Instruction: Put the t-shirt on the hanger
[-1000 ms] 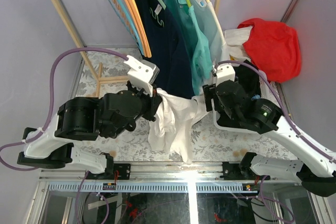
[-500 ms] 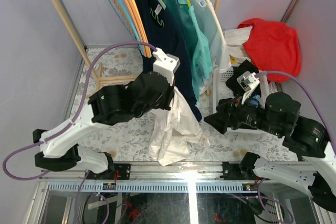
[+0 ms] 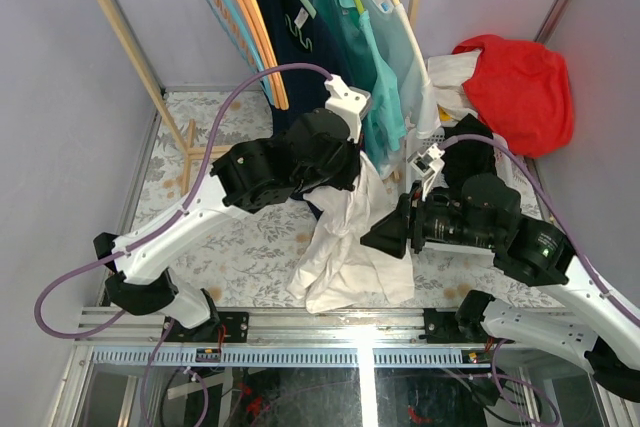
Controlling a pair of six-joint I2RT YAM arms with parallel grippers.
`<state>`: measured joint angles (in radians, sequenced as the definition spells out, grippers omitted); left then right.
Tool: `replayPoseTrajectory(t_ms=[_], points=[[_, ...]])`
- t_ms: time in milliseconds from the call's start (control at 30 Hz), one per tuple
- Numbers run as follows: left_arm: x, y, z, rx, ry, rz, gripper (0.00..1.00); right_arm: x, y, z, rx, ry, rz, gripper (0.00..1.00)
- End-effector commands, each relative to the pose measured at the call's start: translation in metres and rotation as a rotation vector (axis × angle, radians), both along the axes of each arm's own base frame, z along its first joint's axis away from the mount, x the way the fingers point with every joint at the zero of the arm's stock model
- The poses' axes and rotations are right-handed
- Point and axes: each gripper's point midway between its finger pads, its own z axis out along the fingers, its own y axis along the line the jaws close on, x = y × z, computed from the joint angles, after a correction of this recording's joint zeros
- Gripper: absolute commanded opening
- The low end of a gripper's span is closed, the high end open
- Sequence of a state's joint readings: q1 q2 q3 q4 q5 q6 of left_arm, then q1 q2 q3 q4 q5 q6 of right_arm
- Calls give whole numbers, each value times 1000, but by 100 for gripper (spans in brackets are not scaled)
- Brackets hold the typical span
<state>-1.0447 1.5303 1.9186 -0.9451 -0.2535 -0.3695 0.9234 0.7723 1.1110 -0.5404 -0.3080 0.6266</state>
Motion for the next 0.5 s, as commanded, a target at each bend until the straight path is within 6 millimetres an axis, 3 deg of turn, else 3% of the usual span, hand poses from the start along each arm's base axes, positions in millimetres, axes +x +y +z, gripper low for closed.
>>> replayPoseTrajectory(t_ms=[0,200,467], points=[[7,-16,40,-155,-60,-12,0,13,8,25,90,-29,-49,56],[7,-20,41,-187,-59,-10,0,39,8,8,19,-11,-176,56],[5,-19,40,-196,-58,-15,0,55,1,-1,-61,-35,-252,57]])
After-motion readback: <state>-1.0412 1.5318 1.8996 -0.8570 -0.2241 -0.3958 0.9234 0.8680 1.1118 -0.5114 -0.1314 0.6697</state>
